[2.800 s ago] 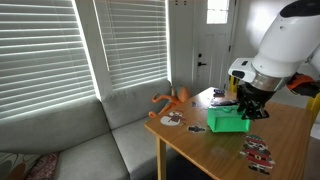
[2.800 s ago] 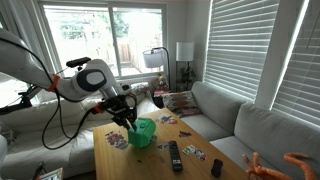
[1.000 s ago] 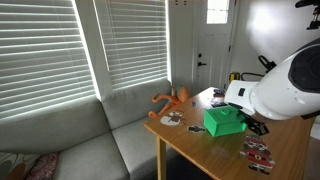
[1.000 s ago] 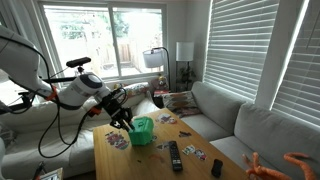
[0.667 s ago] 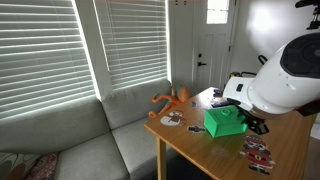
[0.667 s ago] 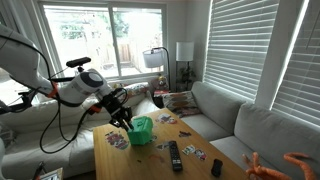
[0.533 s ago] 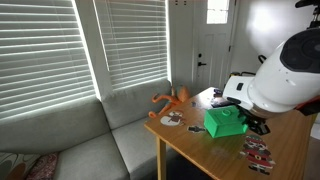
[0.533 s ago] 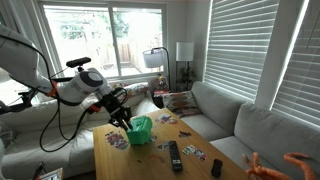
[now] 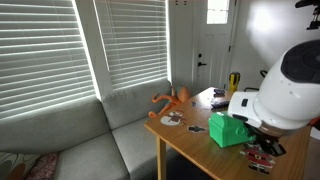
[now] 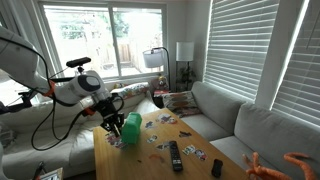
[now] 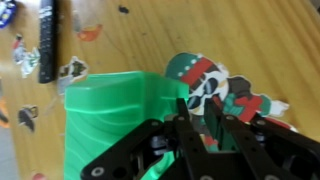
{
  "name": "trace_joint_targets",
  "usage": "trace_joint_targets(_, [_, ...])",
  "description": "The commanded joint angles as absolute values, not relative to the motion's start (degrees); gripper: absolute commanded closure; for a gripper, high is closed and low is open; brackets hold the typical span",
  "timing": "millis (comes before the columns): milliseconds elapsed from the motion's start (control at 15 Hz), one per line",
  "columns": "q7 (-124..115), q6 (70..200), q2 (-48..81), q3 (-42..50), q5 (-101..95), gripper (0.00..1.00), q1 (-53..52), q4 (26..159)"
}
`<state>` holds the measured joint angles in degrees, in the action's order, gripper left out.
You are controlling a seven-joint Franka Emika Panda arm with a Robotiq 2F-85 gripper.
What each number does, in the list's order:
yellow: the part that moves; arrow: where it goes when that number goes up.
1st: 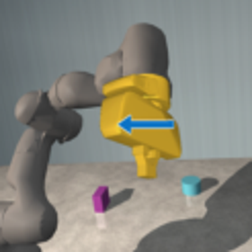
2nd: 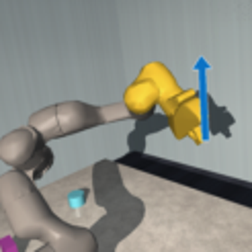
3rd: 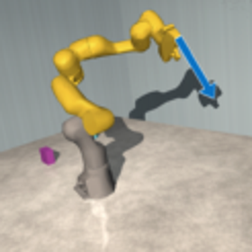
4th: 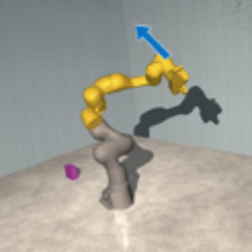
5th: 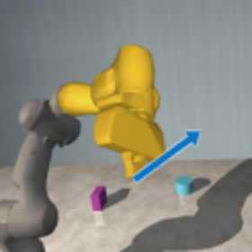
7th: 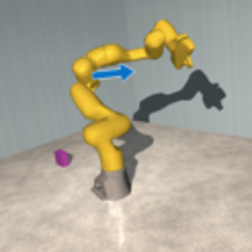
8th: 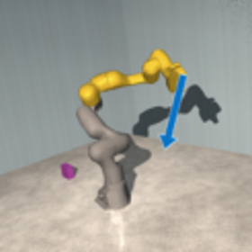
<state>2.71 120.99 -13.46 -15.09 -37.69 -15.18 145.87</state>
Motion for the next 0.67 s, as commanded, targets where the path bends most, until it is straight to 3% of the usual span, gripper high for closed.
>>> trace_joint_targets(0, [5.98,124.07,-7.33,-14.54,-29.9,0.94,-16.12,147.88])
trace_joint_targets(200, [7.86,123.77,-7.61,-14.16,-28.0,0.94,-15.88,146.88])
trace_joint_targets(267, [7.84,124.13,-7.7,-13.97,-27.81,0.5,-15.6,146.74])
trace_joint_targets(400, [8.79,124.41,-8.9,-13.51,-26.17,0.43,-15.35,146.49])
trace_joint_targets(600, [9.97,123.83,-12.29,-12.84,-23.21,0.23,-15.18,145.96])
